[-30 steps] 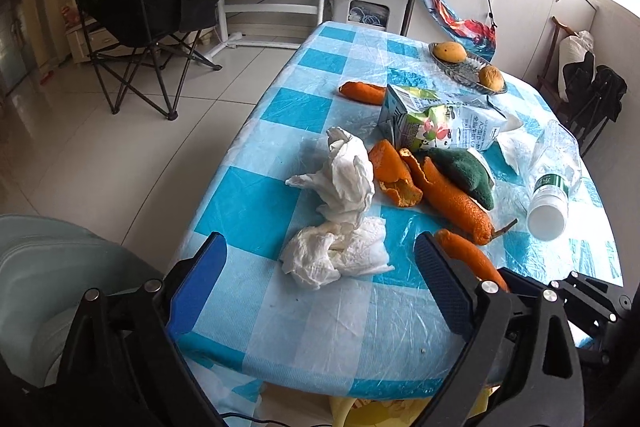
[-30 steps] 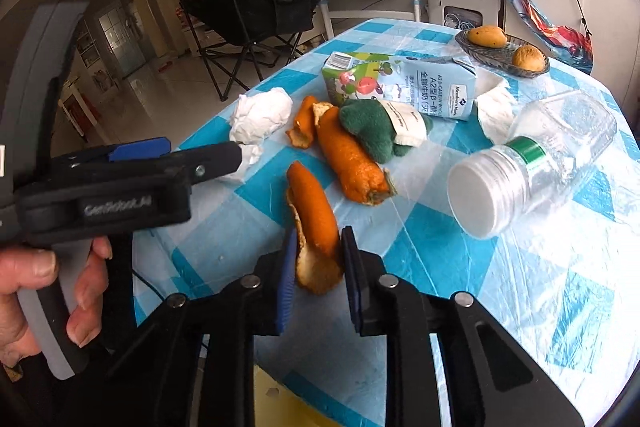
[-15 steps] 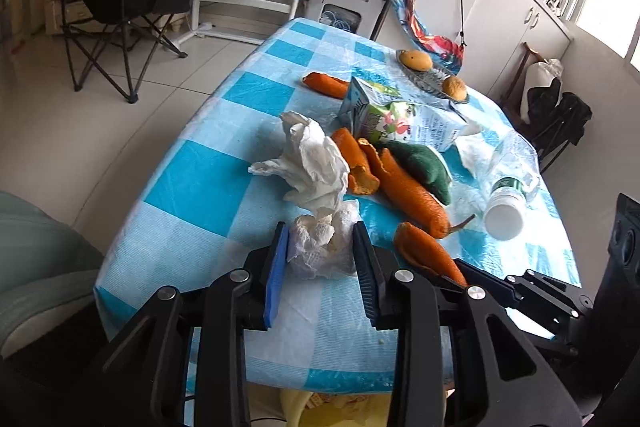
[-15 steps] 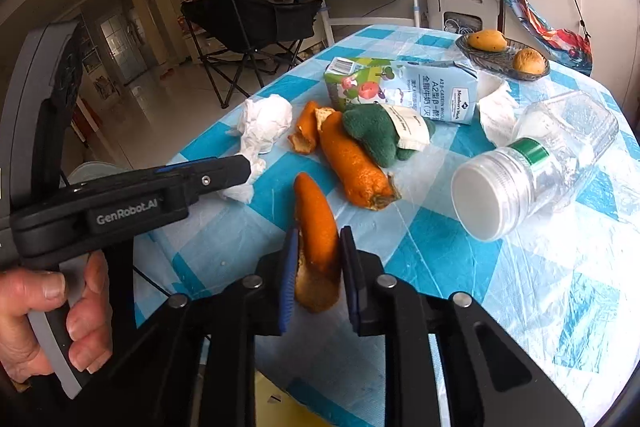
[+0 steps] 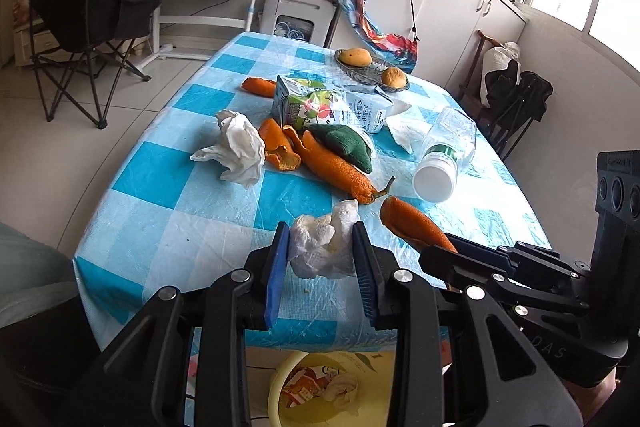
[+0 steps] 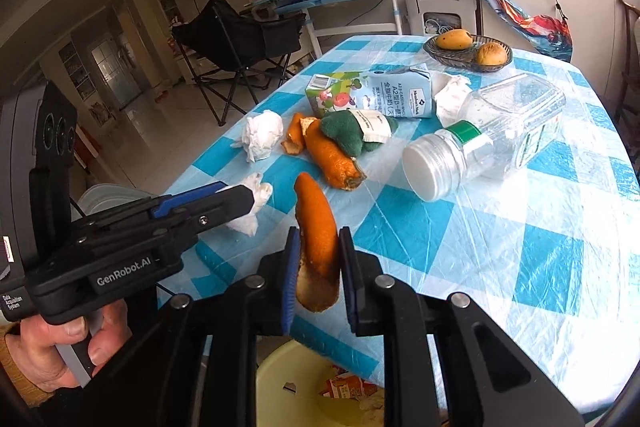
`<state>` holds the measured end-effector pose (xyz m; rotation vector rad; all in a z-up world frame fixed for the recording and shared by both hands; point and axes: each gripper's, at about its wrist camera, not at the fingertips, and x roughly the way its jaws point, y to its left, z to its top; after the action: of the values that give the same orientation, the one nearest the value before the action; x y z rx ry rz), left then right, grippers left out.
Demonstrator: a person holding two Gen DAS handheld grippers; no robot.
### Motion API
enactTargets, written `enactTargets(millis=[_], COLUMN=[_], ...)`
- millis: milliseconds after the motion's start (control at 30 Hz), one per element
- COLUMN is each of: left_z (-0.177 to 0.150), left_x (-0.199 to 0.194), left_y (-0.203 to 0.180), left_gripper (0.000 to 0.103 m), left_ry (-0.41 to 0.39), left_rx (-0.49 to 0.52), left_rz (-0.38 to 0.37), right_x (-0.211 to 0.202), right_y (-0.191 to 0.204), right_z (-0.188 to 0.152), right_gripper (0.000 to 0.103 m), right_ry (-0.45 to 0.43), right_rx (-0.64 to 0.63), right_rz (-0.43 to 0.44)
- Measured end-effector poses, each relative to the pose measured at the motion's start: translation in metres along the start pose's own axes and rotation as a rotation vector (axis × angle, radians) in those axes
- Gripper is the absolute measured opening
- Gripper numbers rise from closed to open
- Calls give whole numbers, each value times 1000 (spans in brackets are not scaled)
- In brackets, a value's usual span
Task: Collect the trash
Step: 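Move both tools over the yellow basin and open them to drop the peel and tissue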
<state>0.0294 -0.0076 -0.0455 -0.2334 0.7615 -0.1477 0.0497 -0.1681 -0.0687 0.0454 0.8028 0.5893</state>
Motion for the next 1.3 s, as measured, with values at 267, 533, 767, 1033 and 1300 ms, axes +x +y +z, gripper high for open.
enactTargets(millis=[267, 533, 767, 1033, 1300], left_z=[-4, -16, -30, -47, -50], left_x=[-12, -23, -30, -35, -41], left_y=[-3, -12, -25, -40, -40], left_gripper=[30, 30, 30, 31, 58], left_ry=[-1, 8, 32, 76, 58], left_rx=[24, 47, 90, 140, 140], left_rz=[3, -9, -27, -58, -19], right_x=[-10, -21, -33, -52, -59], right_y=[5, 11, 16, 6, -1], right_z=[-15, -36, -57, -59, -55], right_gripper=[20, 20, 22, 42, 62], right_ry=[35, 94, 135, 68, 6], right_rx=[10, 21, 51, 126, 161], right_rz=[-4, -1, -10, -31, -52])
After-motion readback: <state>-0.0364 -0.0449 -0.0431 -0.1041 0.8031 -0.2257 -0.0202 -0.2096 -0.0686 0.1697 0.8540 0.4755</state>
